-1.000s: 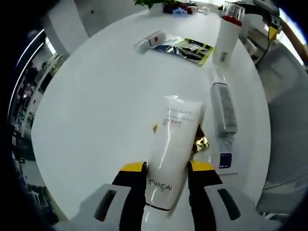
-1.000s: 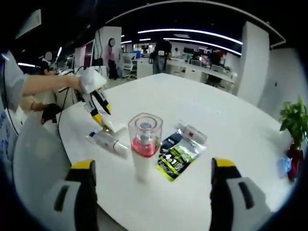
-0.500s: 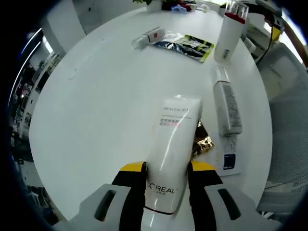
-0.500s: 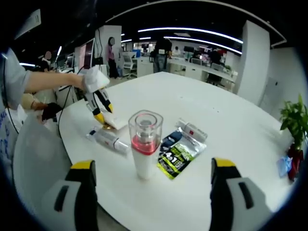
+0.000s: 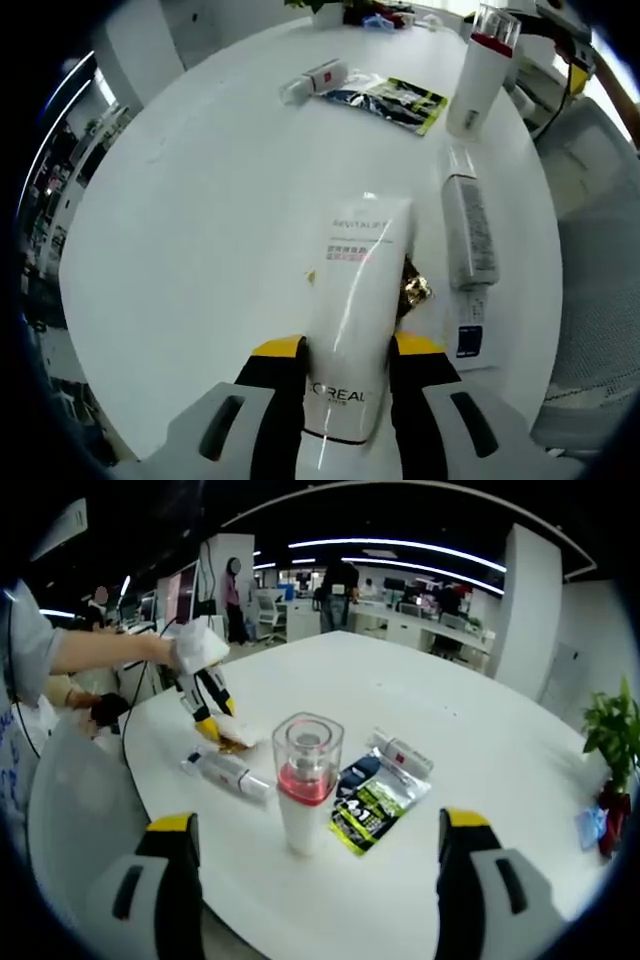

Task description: Arrange the skincare products in the storage area until every visible bottle or jar stands upright without overlapping.

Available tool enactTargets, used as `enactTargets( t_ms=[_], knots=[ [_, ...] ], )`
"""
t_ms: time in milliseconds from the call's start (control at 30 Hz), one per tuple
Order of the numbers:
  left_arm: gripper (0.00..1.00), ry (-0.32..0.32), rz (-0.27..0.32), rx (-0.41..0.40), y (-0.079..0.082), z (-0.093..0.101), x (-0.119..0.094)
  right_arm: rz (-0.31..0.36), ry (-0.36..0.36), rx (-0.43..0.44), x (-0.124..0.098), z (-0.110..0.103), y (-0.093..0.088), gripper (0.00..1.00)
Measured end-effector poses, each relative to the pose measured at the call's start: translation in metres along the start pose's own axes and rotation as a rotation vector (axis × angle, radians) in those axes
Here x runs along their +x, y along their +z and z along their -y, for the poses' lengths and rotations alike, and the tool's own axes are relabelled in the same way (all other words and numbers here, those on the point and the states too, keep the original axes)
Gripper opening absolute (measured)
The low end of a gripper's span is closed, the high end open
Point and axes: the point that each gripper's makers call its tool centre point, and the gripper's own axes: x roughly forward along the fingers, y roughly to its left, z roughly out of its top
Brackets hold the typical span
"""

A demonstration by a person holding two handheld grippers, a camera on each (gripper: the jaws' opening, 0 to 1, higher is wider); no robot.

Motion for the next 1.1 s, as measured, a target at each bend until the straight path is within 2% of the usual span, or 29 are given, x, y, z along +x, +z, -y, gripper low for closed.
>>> enactTargets(
  t_ms=[233,633,933,1100],
  knots=[
    [0.28,0.063,0.059,-0.001,0.009,-0.001,-0.014,0.006,0.0,0.011,-0.002,-0.001,0.0,1.0],
    [0.27,0.123,0.173,0.012,0.032,0.008,-0.038,0.039,-0.005,0.012,-0.006,-0.004,0.008,1.0],
    [0.27,0.134,0.293,0.004,0.062,0.023,-0.054,0.085,-0.017,-0.018,-0.014,-0.007,0.028,1.0],
    [0.27,0.143,0.318,0.025,0.075,0.033,-0.06,0.104,-0.013,-0.039,-0.014,-0.01,0.038,1.0]
  ],
)
